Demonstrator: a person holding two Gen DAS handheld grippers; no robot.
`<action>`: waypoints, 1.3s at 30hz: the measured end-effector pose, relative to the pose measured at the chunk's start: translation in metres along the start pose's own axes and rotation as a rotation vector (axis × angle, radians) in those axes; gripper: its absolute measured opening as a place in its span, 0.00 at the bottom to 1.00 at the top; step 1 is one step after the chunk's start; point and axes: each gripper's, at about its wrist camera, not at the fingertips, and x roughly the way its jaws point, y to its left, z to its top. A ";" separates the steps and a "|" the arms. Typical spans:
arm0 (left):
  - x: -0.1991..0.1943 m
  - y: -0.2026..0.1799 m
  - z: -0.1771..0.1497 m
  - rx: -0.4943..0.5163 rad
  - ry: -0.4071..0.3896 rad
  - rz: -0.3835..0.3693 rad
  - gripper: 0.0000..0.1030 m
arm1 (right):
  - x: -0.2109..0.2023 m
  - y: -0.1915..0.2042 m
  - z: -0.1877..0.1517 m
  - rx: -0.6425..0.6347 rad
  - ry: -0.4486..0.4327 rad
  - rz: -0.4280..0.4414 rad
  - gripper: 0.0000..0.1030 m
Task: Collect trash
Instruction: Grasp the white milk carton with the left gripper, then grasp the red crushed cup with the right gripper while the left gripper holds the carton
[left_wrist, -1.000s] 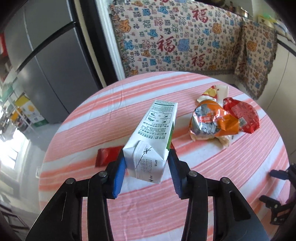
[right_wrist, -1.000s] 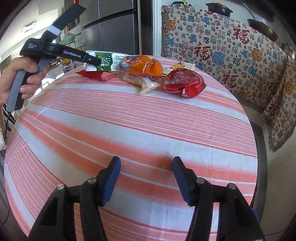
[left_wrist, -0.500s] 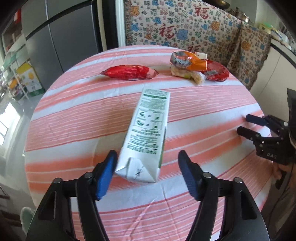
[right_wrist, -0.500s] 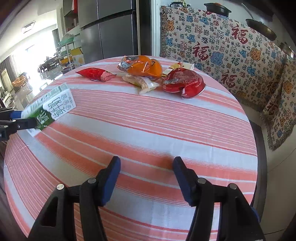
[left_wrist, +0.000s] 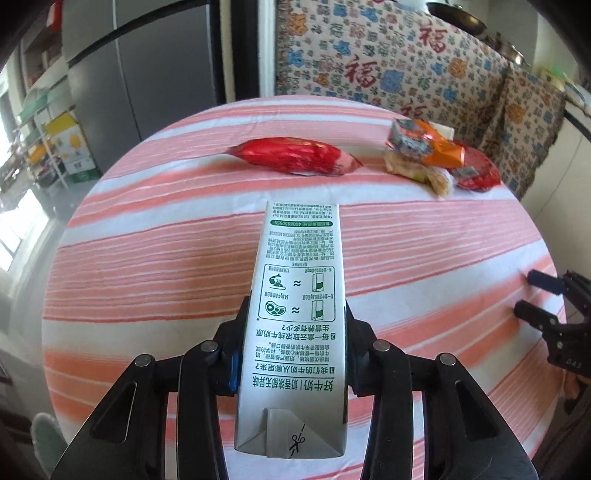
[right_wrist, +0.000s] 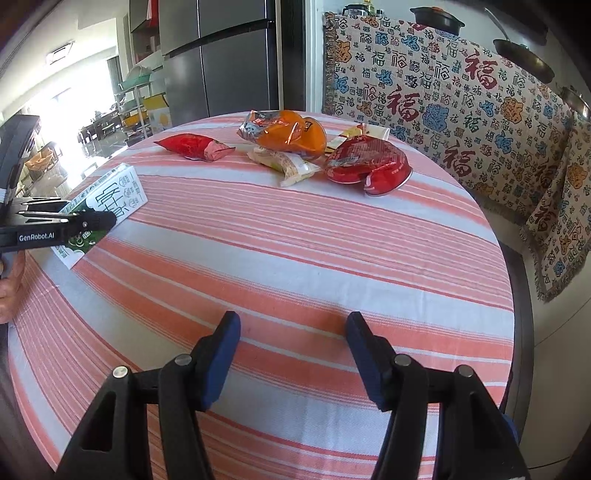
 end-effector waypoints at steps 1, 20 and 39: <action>-0.002 0.008 0.002 -0.016 -0.006 0.011 0.40 | 0.000 0.001 0.001 -0.001 0.008 0.002 0.60; 0.010 0.006 0.000 -0.004 0.015 0.052 0.42 | 0.043 -0.096 0.082 0.527 -0.057 0.045 0.66; 0.001 -0.025 -0.011 0.034 0.032 -0.112 0.44 | -0.003 -0.059 0.043 0.423 -0.136 0.062 0.34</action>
